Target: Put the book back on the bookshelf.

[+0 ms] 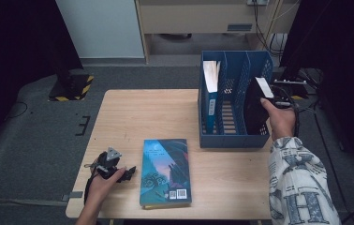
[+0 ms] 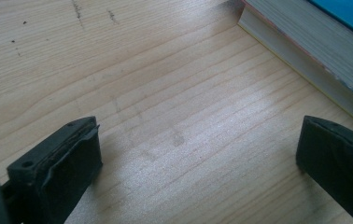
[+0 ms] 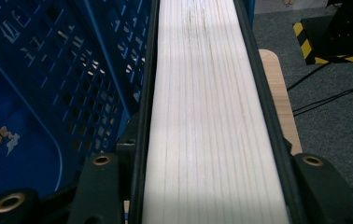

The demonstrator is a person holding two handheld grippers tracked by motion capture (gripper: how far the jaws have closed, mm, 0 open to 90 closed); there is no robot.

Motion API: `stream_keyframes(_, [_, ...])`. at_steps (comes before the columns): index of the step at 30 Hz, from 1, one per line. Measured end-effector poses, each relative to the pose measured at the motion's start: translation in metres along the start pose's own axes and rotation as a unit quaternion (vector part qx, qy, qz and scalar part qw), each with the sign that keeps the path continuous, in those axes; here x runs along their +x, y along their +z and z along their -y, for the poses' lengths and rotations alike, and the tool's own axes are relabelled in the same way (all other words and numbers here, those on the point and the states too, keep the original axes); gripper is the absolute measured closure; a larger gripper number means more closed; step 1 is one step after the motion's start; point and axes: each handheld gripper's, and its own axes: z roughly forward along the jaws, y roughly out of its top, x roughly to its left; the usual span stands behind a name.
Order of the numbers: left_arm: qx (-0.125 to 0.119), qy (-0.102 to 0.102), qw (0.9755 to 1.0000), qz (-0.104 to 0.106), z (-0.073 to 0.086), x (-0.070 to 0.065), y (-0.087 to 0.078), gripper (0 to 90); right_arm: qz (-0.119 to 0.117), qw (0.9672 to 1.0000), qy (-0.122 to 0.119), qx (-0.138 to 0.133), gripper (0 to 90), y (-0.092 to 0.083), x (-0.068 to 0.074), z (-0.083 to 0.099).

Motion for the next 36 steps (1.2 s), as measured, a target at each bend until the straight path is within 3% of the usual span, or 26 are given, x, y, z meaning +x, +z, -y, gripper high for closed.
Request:
stream_keyframes(6, [0.000, 0.000, 1.0000, 0.000, 0.000, 0.000, 0.000, 0.0, -0.001, 1.0000, -0.006, -0.001, 48.1, 0.000, 0.003, 0.000])
stream_keyframes(16, [0.001, 0.000, 1.0000, 0.000, 0.000, 0.000, 0.000, 0.0, -0.005, 0.9999, 0.013, 0.005, 50.0, 0.000, 0.002, -0.002])
stream_keyframes(26, [0.001, 0.001, 1.0000, 0.000, 0.000, 0.000, 0.000, 0.0, -0.003, 0.9997, 0.023, -0.007, 52.4, -0.001, 0.000, -0.003])
stream_keyframes(36, [0.001, 0.003, 1.0000, 0.000, -0.001, 0.000, 0.001, 0.0, 0.002, 0.9996, 0.029, -0.007, 52.7, 0.003, 0.002, -0.018])
